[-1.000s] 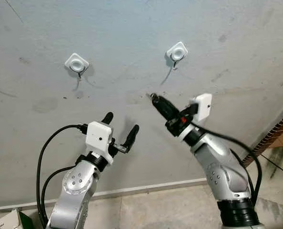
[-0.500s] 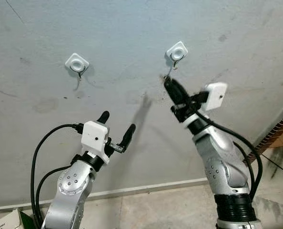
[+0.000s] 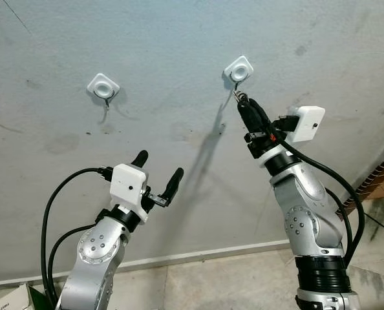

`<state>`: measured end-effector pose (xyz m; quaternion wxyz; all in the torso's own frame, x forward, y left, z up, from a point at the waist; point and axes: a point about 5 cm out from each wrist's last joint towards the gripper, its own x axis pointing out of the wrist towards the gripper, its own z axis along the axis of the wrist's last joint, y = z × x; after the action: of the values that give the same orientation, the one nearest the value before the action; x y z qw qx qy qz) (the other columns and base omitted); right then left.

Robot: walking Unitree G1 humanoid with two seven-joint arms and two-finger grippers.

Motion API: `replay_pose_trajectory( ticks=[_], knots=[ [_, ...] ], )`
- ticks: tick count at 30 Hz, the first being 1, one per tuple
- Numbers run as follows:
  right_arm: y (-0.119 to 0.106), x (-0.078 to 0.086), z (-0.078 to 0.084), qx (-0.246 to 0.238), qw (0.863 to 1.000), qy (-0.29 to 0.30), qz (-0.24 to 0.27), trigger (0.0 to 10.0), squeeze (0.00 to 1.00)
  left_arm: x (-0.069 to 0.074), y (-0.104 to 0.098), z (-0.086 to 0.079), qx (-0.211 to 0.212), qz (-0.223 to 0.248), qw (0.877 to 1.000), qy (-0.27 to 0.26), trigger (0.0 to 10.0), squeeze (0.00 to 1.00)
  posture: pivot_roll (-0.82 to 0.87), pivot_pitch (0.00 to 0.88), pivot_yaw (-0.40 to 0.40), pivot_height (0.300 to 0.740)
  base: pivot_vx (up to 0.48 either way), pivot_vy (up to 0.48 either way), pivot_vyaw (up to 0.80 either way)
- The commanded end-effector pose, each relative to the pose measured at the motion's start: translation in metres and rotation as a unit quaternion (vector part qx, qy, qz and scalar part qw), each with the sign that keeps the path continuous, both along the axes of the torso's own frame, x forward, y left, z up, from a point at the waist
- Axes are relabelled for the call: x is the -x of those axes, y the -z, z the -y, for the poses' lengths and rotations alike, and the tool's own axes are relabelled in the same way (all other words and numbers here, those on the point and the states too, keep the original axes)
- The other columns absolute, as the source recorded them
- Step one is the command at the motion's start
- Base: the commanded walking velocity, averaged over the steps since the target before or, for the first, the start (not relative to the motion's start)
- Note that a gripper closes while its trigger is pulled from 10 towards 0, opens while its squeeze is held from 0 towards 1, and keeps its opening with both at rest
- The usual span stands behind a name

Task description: Hang keys on a hook

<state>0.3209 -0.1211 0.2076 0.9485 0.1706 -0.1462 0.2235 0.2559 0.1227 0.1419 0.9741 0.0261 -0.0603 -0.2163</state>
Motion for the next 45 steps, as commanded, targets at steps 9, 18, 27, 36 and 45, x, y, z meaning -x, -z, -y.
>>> replay_pose_trajectory(
  ticks=[9,18,27,36,45],
  knots=[
    [-0.004,0.005,-0.009,-0.012,0.998,-0.061,0.004,10.0,0.00,0.000,0.002,0.000,-0.005,-0.007,1.000,0.003,10.0,0.00,0.11,0.057,0.073,0.740,0.000,0.000,0.00],
    [-0.007,0.007,-0.016,-0.015,0.995,-0.095,0.009,10.0,0.00,0.000,0.003,0.002,-0.003,-0.008,1.000,0.006,10.0,0.00,0.11,0.058,0.072,0.740,0.000,0.000,0.00],
    [-0.011,-0.002,-0.006,-0.031,0.998,-0.058,0.008,10.0,0.00,0.000,0.003,0.002,-0.003,-0.009,1.000,0.006,10.0,0.00,0.11,0.058,0.072,0.740,0.000,0.000,0.00],
    [-0.009,-0.005,0.001,-0.039,0.998,-0.040,-0.001,10.0,0.00,0.000,0.003,0.003,-0.003,-0.009,1.000,0.007,10.0,0.00,0.11,0.063,0.073,0.740,0.000,0.000,0.00],
    [-0.002,-0.008,-0.001,-0.054,0.998,-0.034,-0.020,10.0,0.00,-0.001,0.003,0.003,-0.004,-0.009,1.000,0.007,10.0,0.00,0.11,0.063,0.073,0.740,0.000,0.000,0.00]
  ],
)
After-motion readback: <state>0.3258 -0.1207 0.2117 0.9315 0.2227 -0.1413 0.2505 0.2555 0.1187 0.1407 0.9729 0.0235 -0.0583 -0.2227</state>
